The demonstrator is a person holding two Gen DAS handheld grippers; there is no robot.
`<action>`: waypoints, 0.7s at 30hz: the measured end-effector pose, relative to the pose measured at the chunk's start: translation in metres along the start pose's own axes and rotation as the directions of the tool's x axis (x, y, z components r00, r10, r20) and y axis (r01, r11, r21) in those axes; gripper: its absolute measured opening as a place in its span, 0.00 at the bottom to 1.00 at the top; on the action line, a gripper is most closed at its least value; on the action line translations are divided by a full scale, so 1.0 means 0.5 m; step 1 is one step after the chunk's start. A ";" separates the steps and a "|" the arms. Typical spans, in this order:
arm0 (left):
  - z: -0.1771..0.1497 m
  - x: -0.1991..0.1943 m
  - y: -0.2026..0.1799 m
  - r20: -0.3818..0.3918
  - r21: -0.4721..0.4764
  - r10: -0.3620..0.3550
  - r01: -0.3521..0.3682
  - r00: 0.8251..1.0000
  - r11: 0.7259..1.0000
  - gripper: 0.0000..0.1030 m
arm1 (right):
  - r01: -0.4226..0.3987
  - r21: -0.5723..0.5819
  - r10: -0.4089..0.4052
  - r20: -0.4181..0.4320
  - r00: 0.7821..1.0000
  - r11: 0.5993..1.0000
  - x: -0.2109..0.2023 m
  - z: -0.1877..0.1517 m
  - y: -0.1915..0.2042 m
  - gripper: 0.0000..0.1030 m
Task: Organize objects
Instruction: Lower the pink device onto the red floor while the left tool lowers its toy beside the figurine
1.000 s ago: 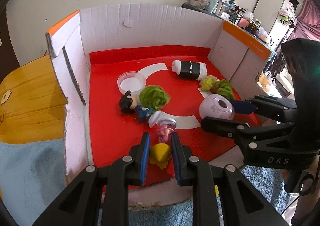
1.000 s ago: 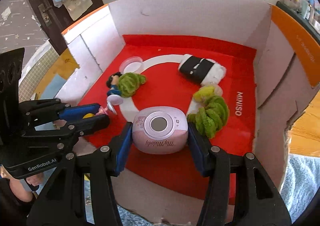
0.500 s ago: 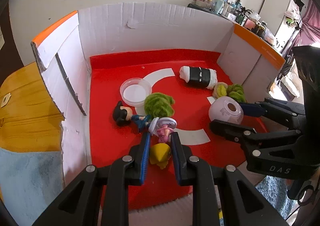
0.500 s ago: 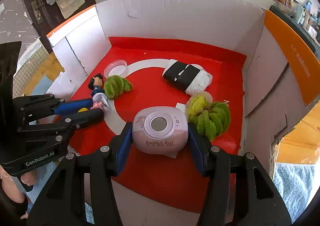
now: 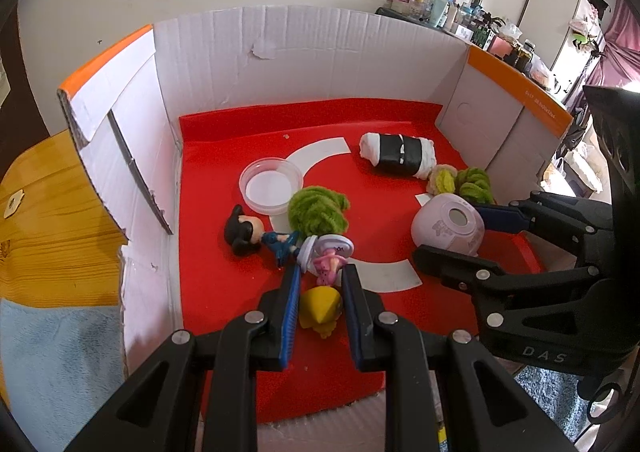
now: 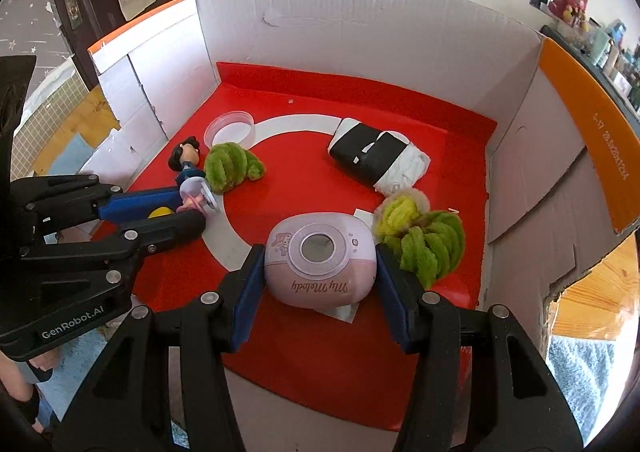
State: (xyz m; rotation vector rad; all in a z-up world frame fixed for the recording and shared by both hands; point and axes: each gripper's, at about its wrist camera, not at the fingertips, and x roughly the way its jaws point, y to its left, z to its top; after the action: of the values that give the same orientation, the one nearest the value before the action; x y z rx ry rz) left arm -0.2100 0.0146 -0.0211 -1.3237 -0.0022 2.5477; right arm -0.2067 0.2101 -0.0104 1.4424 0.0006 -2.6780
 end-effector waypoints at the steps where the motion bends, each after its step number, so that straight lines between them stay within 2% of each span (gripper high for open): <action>1: 0.000 0.000 0.000 0.000 -0.001 -0.001 0.001 1.000 1.000 0.21 | -0.001 0.000 0.001 0.001 1.000 1.000 0.000 0.000 -0.002 0.50; 21: 0.001 -0.002 0.000 0.002 -0.004 0.000 0.000 1.000 1.000 0.22 | -0.024 0.019 0.023 0.015 1.000 1.000 0.007 0.006 -0.001 0.52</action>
State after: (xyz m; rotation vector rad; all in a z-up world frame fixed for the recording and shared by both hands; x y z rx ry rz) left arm -0.2097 0.0145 -0.0199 -1.3225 -0.0071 2.5501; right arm -0.2111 0.2101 -0.0118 1.4186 -0.0432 -2.6771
